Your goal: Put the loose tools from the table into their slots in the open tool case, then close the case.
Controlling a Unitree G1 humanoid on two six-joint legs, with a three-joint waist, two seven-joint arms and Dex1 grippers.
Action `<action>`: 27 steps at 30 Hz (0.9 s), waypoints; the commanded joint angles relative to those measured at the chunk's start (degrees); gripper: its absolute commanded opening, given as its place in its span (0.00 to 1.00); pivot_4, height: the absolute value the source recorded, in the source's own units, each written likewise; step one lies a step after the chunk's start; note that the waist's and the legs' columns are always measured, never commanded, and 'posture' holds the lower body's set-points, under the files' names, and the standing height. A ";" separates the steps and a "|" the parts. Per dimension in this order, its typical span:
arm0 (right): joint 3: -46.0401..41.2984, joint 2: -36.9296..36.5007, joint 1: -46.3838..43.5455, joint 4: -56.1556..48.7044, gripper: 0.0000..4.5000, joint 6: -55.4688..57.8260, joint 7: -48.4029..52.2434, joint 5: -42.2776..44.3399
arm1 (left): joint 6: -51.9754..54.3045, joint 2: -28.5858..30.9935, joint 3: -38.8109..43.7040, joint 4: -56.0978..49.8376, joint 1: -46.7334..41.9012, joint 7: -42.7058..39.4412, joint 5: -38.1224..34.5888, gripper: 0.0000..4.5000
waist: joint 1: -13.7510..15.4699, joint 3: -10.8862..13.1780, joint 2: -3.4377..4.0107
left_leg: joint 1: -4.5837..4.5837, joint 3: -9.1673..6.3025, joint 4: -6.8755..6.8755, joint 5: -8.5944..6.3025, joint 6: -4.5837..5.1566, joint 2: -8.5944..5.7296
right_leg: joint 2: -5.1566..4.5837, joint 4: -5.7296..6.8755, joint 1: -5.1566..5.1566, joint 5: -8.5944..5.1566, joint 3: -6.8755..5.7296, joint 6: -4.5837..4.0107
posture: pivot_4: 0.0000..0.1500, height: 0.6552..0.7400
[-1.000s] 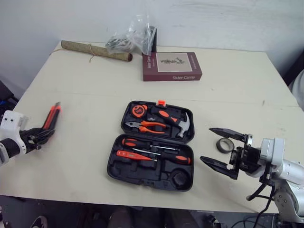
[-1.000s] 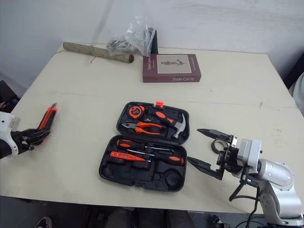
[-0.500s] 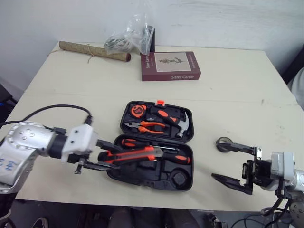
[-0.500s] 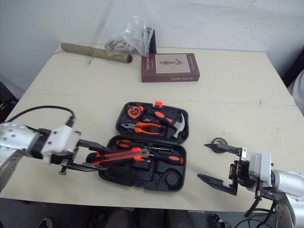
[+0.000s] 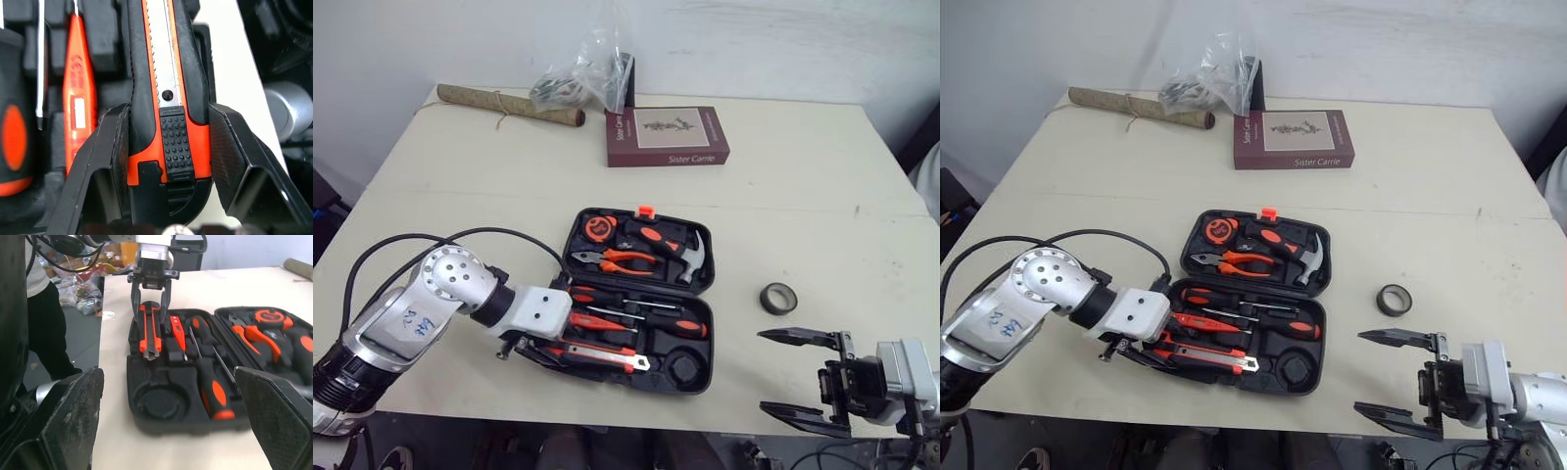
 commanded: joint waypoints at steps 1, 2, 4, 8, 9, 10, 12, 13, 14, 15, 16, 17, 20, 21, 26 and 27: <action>-1.55 0.95 0.82 2.03 1.00 -3.28 3.11 0.07 | -0.29 -1.29 -1.53 -0.50 -1.71 0.01 2.30 0.35 | 0.02 0.00 0.00 | 0.00 0.00 0.00 0.00 0.00 0.00 | 0.00 0.00 0.00 0.00 0.00 0.00 | 1.00 1.00; -1.57 1.20 1.00 2.69 1.00 -3.95 3.57 -0.02 | 0.66 -2.22 -1.92 -0.30 -2.35 0.55 2.68 0.35 | 0.04 0.00 0.00 | 0.01 0.00 0.00 0.00 0.00 0.00 | 0.00 0.01 0.00 0.00 0.00 0.00 | 1.00 1.00; -1.57 1.63 1.41 3.79 1.00 -5.21 4.32 -0.14 | 1.44 -4.00 -2.75 0.27 -3.77 1.38 3.78 0.35 | 0.08 0.00 0.00 | 0.01 0.00 0.04 0.00 0.00 0.00 | 0.00 0.03 0.01 0.00 0.00 0.00 | 1.00 1.00; -1.45 2.25 2.42 5.22 1.00 -7.28 5.42 -0.27 | 2.00 -5.66 -4.12 1.04 -5.52 1.09 5.24 0.35 | 0.19 0.00 0.01 | 0.01 -0.01 0.05 0.00 0.00 0.00 | 0.00 0.05 0.00 0.00 0.00 0.00 | 1.00 1.00; -1.44 2.37 2.66 5.45 1.00 -7.72 5.56 -0.28 | 1.91 -6.04 -4.54 1.19 -5.89 1.05 5.65 0.35 | 0.24 0.00 0.01 | 0.01 -0.01 0.05 0.00 0.00 0.00 | 0.00 0.06 0.01 0.00 0.00 0.00 | 1.00 1.00; -1.40 2.44 2.86 5.63 1.00 -8.10 5.62 -0.28 | 1.87 -6.15 -4.97 1.25 -6.16 0.82 6.21 0.35 | 0.24 0.00 0.01 | 0.01 -0.01 0.07 0.00 0.00 0.01 | 0.00 0.07 0.01 0.00 0.00 0.00 | 1.00 1.00; -1.37 2.53 3.18 5.89 1.00 -8.71 5.73 -0.25 | 2.07 -5.94 -5.52 1.08 -6.25 0.12 6.81 0.35 | 0.20 -0.01 0.02 | 0.02 0.00 0.07 0.00 0.00 0.01 | 0.00 0.09 0.01 0.00 0.00 0.00 | 1.00 1.00; -1.33 2.54 3.30 5.99 1.00 -8.96 5.76 -0.23 | 2.17 -5.87 -5.60 1.00 -6.23 -0.07 6.85 0.35 | 0.19 -0.01 0.02 | 0.03 0.00 0.07 0.00 0.00 0.01 | 0.00 0.09 0.01 0.00 0.00 0.00 | 1.00 1.00; -1.35 2.64 3.56 6.15 1.00 -9.33 5.89 -0.25 | 1.98 -5.46 -5.75 0.82 -6.12 -0.35 7.16 0.35 | 0.20 -0.01 0.02 | 0.04 -0.01 0.07 0.00 0.00 0.01 | 0.00 0.10 0.02 0.00 0.00 0.00 | 1.00 1.00; -1.37 2.73 3.77 6.31 1.00 -9.68 5.99 -0.29 | 1.99 -5.24 -5.73 0.67 -5.98 -0.44 7.28 0.35 | 0.25 -0.01 0.02 | 0.04 -0.01 0.07 0.00 0.00 0.01 | 0.00 0.11 0.02 0.00 0.00 0.00 | 1.00 1.00; -1.35 2.77 3.92 6.45 1.00 -9.96 6.02 -0.32 | 2.36 -4.94 -5.70 0.47 -5.85 -0.53 7.40 0.35 | 0.28 -0.01 0.02 | 0.04 -0.01 0.07 0.00 0.00 0.02 | 0.00 0.11 0.02 0.00 0.00 0.00 | 1.00 1.00; -1.30 2.78 4.03 6.61 1.00 -10.25 6.01 -0.37 | 2.28 -4.58 -5.70 0.29 -5.73 -0.76 7.59 0.35 | 0.27 -0.01 0.02 | 0.04 -0.01 0.07 0.00 0.00 0.02 | 0.00 0.11 0.02 0.00 0.00 0.00 | 1.00 1.00; -1.18 2.69 4.17 6.96 1.00 -10.84 5.96 -0.37 | 2.91 -4.14 -5.44 -0.43 -5.46 -0.82 7.56 0.35 | 0.26 -0.01 0.03 | 0.05 -0.01 0.07 0.00 0.00 0.02 | -0.01 0.11 0.03 0.00 0.00 0.00 | 1.00 1.00; -1.14 2.67 4.19 7.13 1.00 -11.05 5.98 -0.35 | 3.12 -3.96 -5.40 -0.81 -5.31 -0.97 7.43 0.35 | 0.26 -0.01 0.03 | 0.06 -0.01 0.08 0.00 0.00 0.02 | -0.01 0.11 0.04 0.00 0.00 0.00 | 1.00 1.00; -0.91 2.60 4.00 7.71 1.00 -11.64 5.85 -0.50 | 3.96 -4.34 -5.66 -1.76 -4.41 0.06 7.64 0.35 | 0.31 -0.02 0.04 | 0.07 -0.01 0.09 0.00 0.00 0.02 | -0.01 0.12 0.06 0.00 0.00 0.00 | 1.00 1.00; -0.87 2.60 3.95 7.72 1.00 -11.69 5.75 -0.55 | 3.94 -3.86 -5.99 -1.88 -4.19 -0.43 7.86 0.35 | 0.37 -0.02 0.04 | 0.08 -0.01 0.09 0.00 0.00 0.02 | -0.01 0.12 0.07 0.00 0.00 0.00 | 1.00 1.00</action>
